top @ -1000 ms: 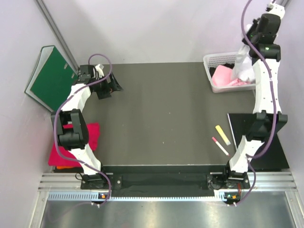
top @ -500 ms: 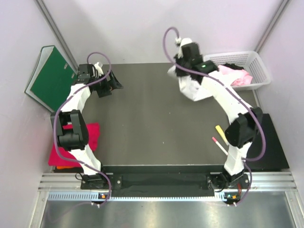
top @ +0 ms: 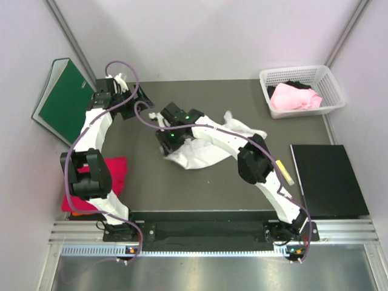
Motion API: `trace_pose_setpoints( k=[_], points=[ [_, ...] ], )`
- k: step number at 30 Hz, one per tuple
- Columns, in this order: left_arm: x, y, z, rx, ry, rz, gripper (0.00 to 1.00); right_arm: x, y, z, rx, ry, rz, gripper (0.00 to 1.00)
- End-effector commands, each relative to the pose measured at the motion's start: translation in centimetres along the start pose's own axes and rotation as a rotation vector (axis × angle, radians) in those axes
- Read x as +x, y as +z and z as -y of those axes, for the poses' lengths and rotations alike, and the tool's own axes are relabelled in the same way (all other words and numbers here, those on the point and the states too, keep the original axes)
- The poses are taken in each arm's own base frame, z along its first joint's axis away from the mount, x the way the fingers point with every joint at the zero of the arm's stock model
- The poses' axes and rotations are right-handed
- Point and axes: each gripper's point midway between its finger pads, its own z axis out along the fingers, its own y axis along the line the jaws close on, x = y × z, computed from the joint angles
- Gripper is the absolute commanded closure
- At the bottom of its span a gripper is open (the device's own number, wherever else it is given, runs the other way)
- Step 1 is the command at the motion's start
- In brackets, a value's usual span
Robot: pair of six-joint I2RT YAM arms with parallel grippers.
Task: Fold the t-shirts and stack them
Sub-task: Move the tshirt to the center of the board, then flatten out the tshirt
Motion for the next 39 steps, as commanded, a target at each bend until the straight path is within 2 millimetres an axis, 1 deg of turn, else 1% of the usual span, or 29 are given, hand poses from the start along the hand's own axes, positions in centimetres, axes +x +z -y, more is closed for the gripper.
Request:
trace_pose_setpoints(
  k=[1,2,3,4,5,6,7,8,9,10,12,13,16,17,18,19,20,21,22,24,25,26,27,28,30,31,34,38,39],
  points=[
    [-0.7,-1.1,0.8,0.011,0.021,0.045,0.01,-7.5,-8.4,-5.2,-0.119,-0.051,0.280,0.45],
    [-0.3,-1.0,0.8,0.018,0.012,0.032,0.01,-8.4,-10.2,-5.2,-0.106,-0.060,0.328,0.42],
    [0.0,-0.9,0.8,0.024,0.008,0.024,0.01,-8.8,-11.2,-4.8,-0.079,-0.053,0.356,0.37],
    [0.7,-0.5,0.5,0.024,-0.004,0.003,0.01,-8.4,-11.3,-2.8,-0.019,-0.021,0.361,0.28],
    [1.3,-0.3,0.6,0.036,-0.013,-0.015,0.01,-9.0,-13.7,-2.6,0.000,-0.008,0.414,0.25],
    [1.8,-0.2,0.4,0.037,-0.018,-0.029,0.01,-9.4,-14.5,-1.5,0.029,0.013,0.446,0.22],
    [2.6,0.0,0.1,0.033,-0.029,-0.048,0.01,-8.6,-14.4,1.3,0.082,0.066,0.438,0.16],
    [3.1,0.1,-0.1,0.033,-0.029,-0.059,0.01,-8.7,-16.0,2.2,0.102,0.083,0.467,0.16],
    [3.5,0.2,-0.1,0.034,-0.026,-0.068,0.01,-8.2,-16.2,3.8,0.139,0.116,0.463,0.16],
    [4.2,0.4,-0.5,0.027,-0.030,-0.081,0.01,-7.1,-16.2,7.2,0.206,0.189,0.446,0.17],
    [5.0,0.5,-0.6,0.035,-0.034,-0.105,0.02,-5.6,-16.2,10.5,0.254,0.261,0.414,0.18],
    [5.9,0.5,-0.8,0.029,-0.046,-0.130,0.03,-3.9,-16.2,13.3,0.303,0.327,0.376,0.19],
    [7.7,0.2,-1.5,0.005,-0.049,-0.190,0.04,-1.3,-15.3,16.6,0.352,0.361,0.303,0.21],
    [8.3,0.1,-1.8,-0.007,-0.055,-0.211,0.04,-0.7,-14.6,17.0,0.354,0.360,0.277,0.22],
    [8.9,0.1,-2.1,-0.017,-0.061,-0.231,0.04,-0.7,-14.4,17.2,0.356,0.356,0.269,0.23],
    [9.7,-0.1,-2.3,-0.022,-0.065,-0.254,0.05,0.1,-13.3,17.4,0.357,0.355,0.226,0.24],
    [10.0,-0.2,-2.3,-0.022,-0.066,-0.263,0.05,0.3,-12.8,17.4,0.348,0.357,0.211,0.25],
    [10.8,-0.3,-2.6,-0.028,-0.073,-0.280,0.05,0.0,-12.5,17.3,0.343,0.354,0.209,0.29],
    [11.2,-0.4,-2.7,-0.032,-0.078,-0.287,0.06,0.5,-11.6,17.5,0.342,0.359,0.186,0.30],
    [12.0,-0.6,-3.0,-0.040,-0.088,-0.301,0.08,0.4,-10.9,17.5,0.344,0.365,0.180,0.32],
    [12.2,-0.6,-3.1,-0.042,-0.091,-0.306,0.08,0.5,-10.2,17.7,0.342,0.373,0.172,0.32],
    [12.4,-0.8,-3.0,-0.044,-0.094,-0.311,0.09,0.5,-9.9,17.9,0.338,0.380,0.173,0.33],
    [12.9,-0.8,-3.2,-0.046,-0.102,-0.322,0.10,0.3,-9.5,17.6,0.318,0.387,0.174,0.35],
    [13.0,-0.8,-3.2,-0.048,-0.103,-0.327,0.11,0.4,-8.7,17.5,0.309,0.393,0.162,0.37],
    [13.3,-1.0,-3.4,-0.055,-0.105,-0.338,0.12,0.3,-8.4,17.9,0.313,0.410,0.164,0.39],
    [13.5,-1.0,-3.5,-0.062,-0.106,-0.342,0.12,0.6,-7.9,18.2,0.321,0.419,0.155,0.39],
    [14.0,-1.0,-3.8,-0.073,-0.112,-0.363,0.12,0.7,-7.6,19.0,0.360,0.423,0.156,0.39],
    [14.9,-0.9,-3.9,-0.071,-0.126,-0.399,0.13,0.7,-7.7,19.9,0.410,0.420,0.156,0.39],
    [15.1,-0.8,-3.9,-0.071,-0.128,-0.406,0.13,1.0,-7.9,20.4,0.441,0.417,0.146,0.39]
  ],
)
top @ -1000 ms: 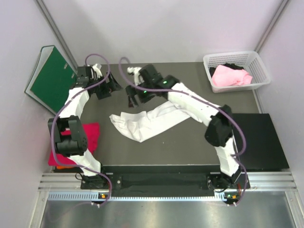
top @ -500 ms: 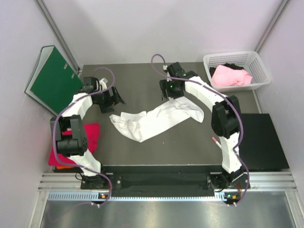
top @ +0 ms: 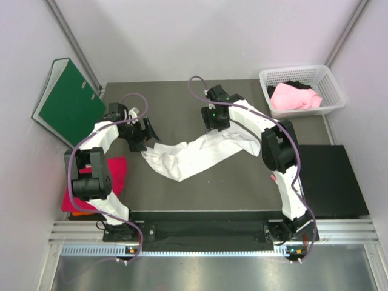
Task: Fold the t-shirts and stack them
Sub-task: Flatten out the tshirt
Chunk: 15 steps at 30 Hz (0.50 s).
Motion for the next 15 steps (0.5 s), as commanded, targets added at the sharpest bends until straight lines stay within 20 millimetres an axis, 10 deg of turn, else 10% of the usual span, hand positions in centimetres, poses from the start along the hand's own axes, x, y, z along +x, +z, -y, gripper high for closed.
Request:
trace_pose_setpoints(
  k=[1,15],
  points=[
    [0.9,-0.2,0.7,0.018,0.027,-0.023,0.14,-2.5,-0.4,0.7,0.067,0.000,0.070,0.39],
    [1.9,4.9,-0.1,-0.104,0.105,-0.085,0.19,-1.7,0.8,2.2,0.120,-0.016,0.043,0.39]
  ],
)
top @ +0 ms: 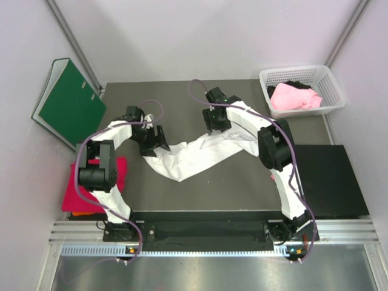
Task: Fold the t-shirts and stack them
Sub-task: Flatten out the tshirt
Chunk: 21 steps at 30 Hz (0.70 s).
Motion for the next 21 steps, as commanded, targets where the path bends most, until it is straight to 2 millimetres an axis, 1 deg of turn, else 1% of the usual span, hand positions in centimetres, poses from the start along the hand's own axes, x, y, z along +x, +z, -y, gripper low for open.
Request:
trace_pose_setpoints(
  k=[1,3,7,11,14,15,16,18,19,21],
  points=[
    [-1.7,1.1,-0.9,-0.081,0.026,0.053,0.20,-1.4,-0.8,0.3,0.011,-0.003,0.037,0.39],
    [-2.8,1.1,-1.4,-0.113,0.026,0.091,0.20,-1.4,-1.0,0.3,0.008,-0.003,0.037,0.39],
    [-5.2,0.0,-0.7,-0.126,0.053,0.162,0.21,-1.3,-1.2,0.5,0.008,-0.001,0.034,0.38],
    [-6.0,-0.4,-0.7,-0.146,0.075,0.178,0.21,-1.1,-1.0,0.8,0.011,0.003,0.026,0.38],
    [-5.8,0.5,-1.2,-0.154,0.074,0.141,0.22,-1.0,-0.8,1.4,0.032,0.008,0.019,0.38],
    [-5.6,1.1,-1.5,-0.157,0.069,0.122,0.24,-0.8,-0.8,1.6,0.042,0.007,0.013,0.38],
    [-5.5,1.3,-1.7,-0.160,0.070,0.114,0.27,-0.8,-0.9,2.3,0.081,0.008,0.015,0.38],
    [-5.2,1.8,-2.0,-0.159,0.067,0.100,0.35,-0.2,-0.9,3.1,0.126,0.003,-0.005,0.38],
    [-5.1,2.0,-2.1,-0.159,0.064,0.096,0.47,0.0,-0.9,3.8,0.163,-0.003,-0.007,0.38],
    [-4.9,2.4,-2.0,-0.143,0.065,0.082,0.58,0.4,-1.0,4.4,0.192,-0.016,-0.020,0.38]
  ],
)
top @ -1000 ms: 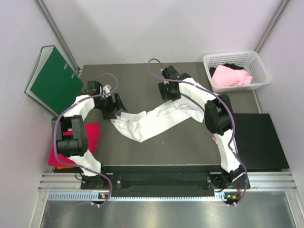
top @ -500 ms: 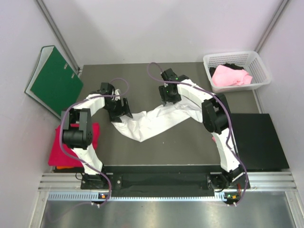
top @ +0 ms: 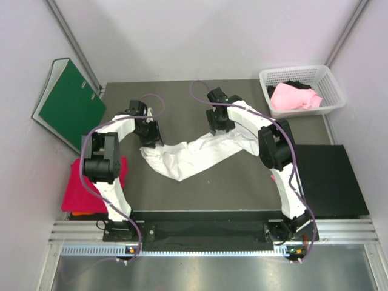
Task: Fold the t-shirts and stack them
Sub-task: Flatten out the tshirt
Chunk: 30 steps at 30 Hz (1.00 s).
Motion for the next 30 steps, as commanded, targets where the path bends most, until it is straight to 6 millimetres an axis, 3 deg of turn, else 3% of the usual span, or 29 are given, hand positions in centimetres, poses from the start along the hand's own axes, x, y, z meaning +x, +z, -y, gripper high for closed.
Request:
trace_pose_setpoints(
  k=[1,5,10,12,13,14,16,18,21,26,27,28,30],
  points=[
    [-0.3,0.5,0.2,0.022,0.026,-0.004,0.70,0.1,-1.0,2.8,0.132,-0.034,-0.007,0.38],
    [-0.3,0.6,0.2,0.020,0.024,-0.016,1.00,1.0,-0.4,4.5,0.219,-0.059,-0.034,0.38],
    [-1.8,-0.8,0.0,-0.028,0.054,0.029,1.00,0.7,-1.0,7.2,0.386,-0.054,-0.007,0.42],
    [-2.6,-1.8,0.2,-0.044,0.067,0.047,1.00,0.5,-0.9,7.9,0.426,-0.061,0.008,0.57],
    [-3.0,-2.2,-0.1,-0.066,0.073,0.061,1.00,0.4,-0.9,8.4,0.457,-0.064,0.016,0.81],
    [-3.4,-2.8,0.0,-0.072,0.077,0.074,1.00,0.5,-0.3,8.5,0.462,-0.076,0.009,0.90],
    [-4.6,-4.0,-0.1,-0.103,0.089,0.107,1.00,0.3,-0.1,8.4,0.451,-0.090,0.007,1.00],
    [-5.8,-5.3,0.0,-0.123,0.091,0.138,1.00,-0.3,-0.6,8.2,0.438,-0.085,0.029,1.00],
    [-7.9,-7.7,-0.4,-0.167,0.078,0.213,1.00,-2.0,-2.8,7.7,0.399,-0.060,0.103,1.00],
    [-11.5,-12.6,-1.4,-0.205,0.020,0.377,1.00,-5.0,-8.7,7.9,0.335,0.013,0.240,1.00],
    [-11.8,-13.3,-1.4,-0.210,0.016,0.399,1.00,-5.2,-9.5,8.5,0.322,0.036,0.257,1.00],
    [-12.1,-13.8,-1.5,-0.212,0.015,0.422,1.00,-6.1,-11.4,8.4,0.282,0.066,0.309,1.00],
    [-12.2,-14.6,-1.5,-0.222,0.023,0.447,1.00,-5.8,-12.1,9.6,0.232,0.143,0.312,1.00]
  ],
)
